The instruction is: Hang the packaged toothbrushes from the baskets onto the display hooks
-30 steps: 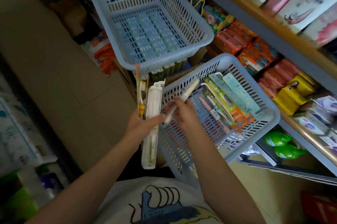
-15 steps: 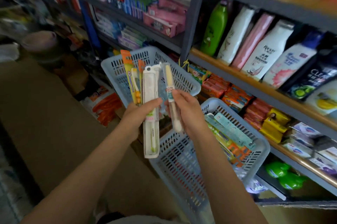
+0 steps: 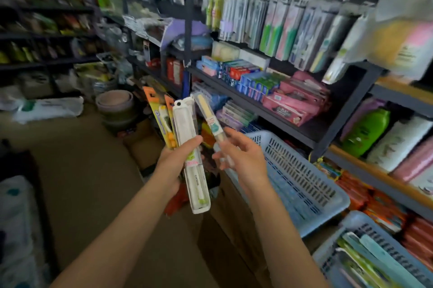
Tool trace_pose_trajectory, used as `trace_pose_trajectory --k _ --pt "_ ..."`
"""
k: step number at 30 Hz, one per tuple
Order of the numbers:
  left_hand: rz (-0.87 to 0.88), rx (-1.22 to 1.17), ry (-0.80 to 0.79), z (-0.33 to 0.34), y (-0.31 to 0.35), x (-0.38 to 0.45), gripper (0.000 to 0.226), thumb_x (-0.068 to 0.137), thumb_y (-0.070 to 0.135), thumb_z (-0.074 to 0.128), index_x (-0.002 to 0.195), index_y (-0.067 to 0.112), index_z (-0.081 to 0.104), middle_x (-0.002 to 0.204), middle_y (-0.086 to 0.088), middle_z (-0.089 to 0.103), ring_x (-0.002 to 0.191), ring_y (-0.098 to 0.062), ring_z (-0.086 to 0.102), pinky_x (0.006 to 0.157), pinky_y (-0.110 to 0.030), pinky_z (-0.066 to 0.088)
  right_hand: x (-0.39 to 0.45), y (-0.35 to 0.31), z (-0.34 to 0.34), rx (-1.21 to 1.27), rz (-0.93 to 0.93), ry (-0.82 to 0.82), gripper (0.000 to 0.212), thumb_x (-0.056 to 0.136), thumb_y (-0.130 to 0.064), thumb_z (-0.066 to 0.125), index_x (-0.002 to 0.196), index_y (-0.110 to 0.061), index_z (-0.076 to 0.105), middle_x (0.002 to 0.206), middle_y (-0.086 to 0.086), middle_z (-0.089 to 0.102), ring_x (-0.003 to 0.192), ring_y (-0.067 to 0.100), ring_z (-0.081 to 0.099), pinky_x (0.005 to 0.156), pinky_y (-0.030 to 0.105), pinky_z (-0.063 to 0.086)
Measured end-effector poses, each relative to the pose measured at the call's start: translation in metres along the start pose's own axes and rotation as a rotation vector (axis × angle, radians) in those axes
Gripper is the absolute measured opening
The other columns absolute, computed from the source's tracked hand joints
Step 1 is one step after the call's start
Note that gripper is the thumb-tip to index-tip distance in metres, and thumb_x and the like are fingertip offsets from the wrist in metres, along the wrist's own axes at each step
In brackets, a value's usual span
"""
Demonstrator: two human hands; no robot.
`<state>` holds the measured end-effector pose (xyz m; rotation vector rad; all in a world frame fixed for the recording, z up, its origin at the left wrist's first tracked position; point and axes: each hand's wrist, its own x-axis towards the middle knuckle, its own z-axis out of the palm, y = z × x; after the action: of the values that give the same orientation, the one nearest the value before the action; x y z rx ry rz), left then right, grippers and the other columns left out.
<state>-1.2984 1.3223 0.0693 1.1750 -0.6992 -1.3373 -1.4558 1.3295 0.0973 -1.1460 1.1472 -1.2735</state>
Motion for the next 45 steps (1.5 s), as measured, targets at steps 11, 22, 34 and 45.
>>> trace_pose_trajectory --k 11,22,34,45 --pt "0.168 0.051 0.005 -0.055 0.081 0.103 0.074 0.061 0.044 0.092 0.128 0.028 0.065 0.114 0.004 0.075 0.104 -0.024 0.072 0.096 -0.05 0.055 0.099 -0.012 0.084 -0.112 -0.02 0.119 0.015 0.093 -0.022 0.073 0.105 -0.014 0.075 0.094 0.002 0.072 0.074 0.009 0.065 0.065 0.017 0.052" --pt "0.179 0.125 -0.295 0.037 0.132 0.241 0.033 0.084 0.024 0.078 0.115 0.028 0.068 0.092 0.007 0.079 0.082 -0.01 0.075 0.072 -0.032 0.058 0.257 -0.041 0.075 0.106 -0.286 0.055 0.029 0.106 -0.042 0.045 0.101 -0.015 0.052 0.063 0.01 0.053 0.041 0.021 0.041 0.045 0.031 0.037" --pt "0.032 0.158 -0.638 0.223 0.137 0.335 0.069 0.053 0.045 0.092 0.115 0.022 0.073 0.099 -0.009 0.078 0.09 -0.028 0.074 0.077 -0.04 0.058 0.342 -0.108 -0.052 0.003 -0.364 0.508 0.051 0.106 -0.046 0.044 0.097 0.003 0.053 0.055 0.014 0.052 0.037 0.022 0.042 0.046 0.027 0.039" --pt "-0.101 0.081 -0.87 0.311 0.139 0.346 0.022 0.088 0.034 0.069 0.093 0.012 0.066 0.066 -0.009 0.06 0.052 -0.021 0.062 0.043 -0.023 0.047 0.379 -0.171 -0.147 -0.14 -0.348 0.9 0.04 0.107 -0.044 0.041 0.084 -0.012 0.05 0.053 0.0 0.048 0.04 0.017 0.04 0.043 0.027 0.035"
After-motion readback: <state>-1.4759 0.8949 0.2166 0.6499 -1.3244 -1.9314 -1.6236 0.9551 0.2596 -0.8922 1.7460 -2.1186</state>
